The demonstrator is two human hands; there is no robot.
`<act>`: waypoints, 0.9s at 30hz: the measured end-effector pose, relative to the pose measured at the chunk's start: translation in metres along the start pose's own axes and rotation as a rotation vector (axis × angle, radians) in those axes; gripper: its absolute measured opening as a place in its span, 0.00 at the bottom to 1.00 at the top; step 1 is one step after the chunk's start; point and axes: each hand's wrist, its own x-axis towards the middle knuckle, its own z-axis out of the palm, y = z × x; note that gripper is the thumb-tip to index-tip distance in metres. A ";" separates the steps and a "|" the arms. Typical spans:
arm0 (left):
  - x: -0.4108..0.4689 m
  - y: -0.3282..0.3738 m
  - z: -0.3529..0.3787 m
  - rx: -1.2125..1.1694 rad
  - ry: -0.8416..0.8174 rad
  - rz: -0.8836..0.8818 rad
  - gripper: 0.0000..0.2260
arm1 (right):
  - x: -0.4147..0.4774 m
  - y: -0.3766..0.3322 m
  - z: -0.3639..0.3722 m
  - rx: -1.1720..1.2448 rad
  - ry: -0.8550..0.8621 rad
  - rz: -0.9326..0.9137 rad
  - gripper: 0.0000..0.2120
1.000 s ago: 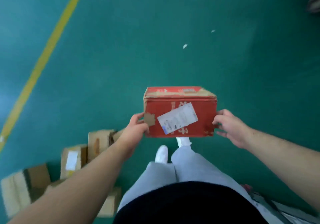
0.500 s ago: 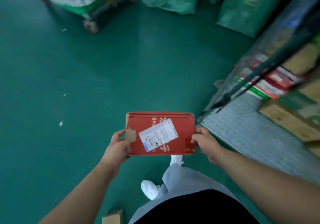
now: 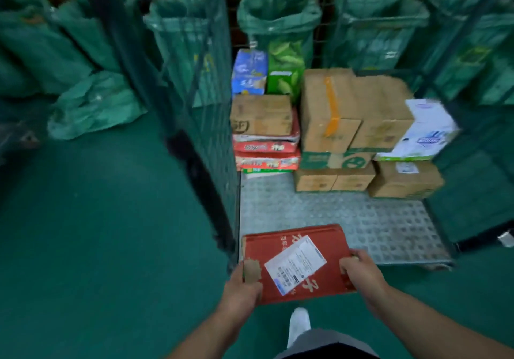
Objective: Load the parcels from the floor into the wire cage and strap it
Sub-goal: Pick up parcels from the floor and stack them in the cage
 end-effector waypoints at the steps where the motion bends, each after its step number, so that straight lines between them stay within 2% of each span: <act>1: 0.018 0.016 0.014 0.015 0.014 0.001 0.27 | 0.017 -0.013 -0.009 0.020 0.018 -0.006 0.17; 4: 0.074 0.064 0.040 0.027 0.071 0.036 0.17 | 0.058 -0.065 -0.022 0.020 0.008 -0.056 0.18; 8: 0.091 0.148 0.039 -0.048 0.154 0.122 0.20 | 0.086 -0.140 -0.010 0.028 -0.039 -0.157 0.20; 13: 0.126 0.203 0.024 -0.127 0.217 0.231 0.23 | 0.119 -0.199 0.019 0.041 -0.021 -0.223 0.17; 17: 0.158 0.221 0.023 -0.229 0.343 0.226 0.26 | 0.131 -0.208 0.038 0.021 0.006 -0.224 0.15; 21: 0.184 0.252 0.026 -0.187 0.546 0.141 0.27 | 0.146 -0.233 0.041 -0.020 -0.046 -0.226 0.15; 24: 0.207 0.291 0.032 -0.247 0.547 0.153 0.26 | 0.178 -0.270 0.037 -0.012 -0.083 -0.251 0.13; 27: 0.230 0.336 0.044 -0.298 0.598 0.254 0.25 | 0.212 -0.317 0.039 -0.048 -0.109 -0.319 0.15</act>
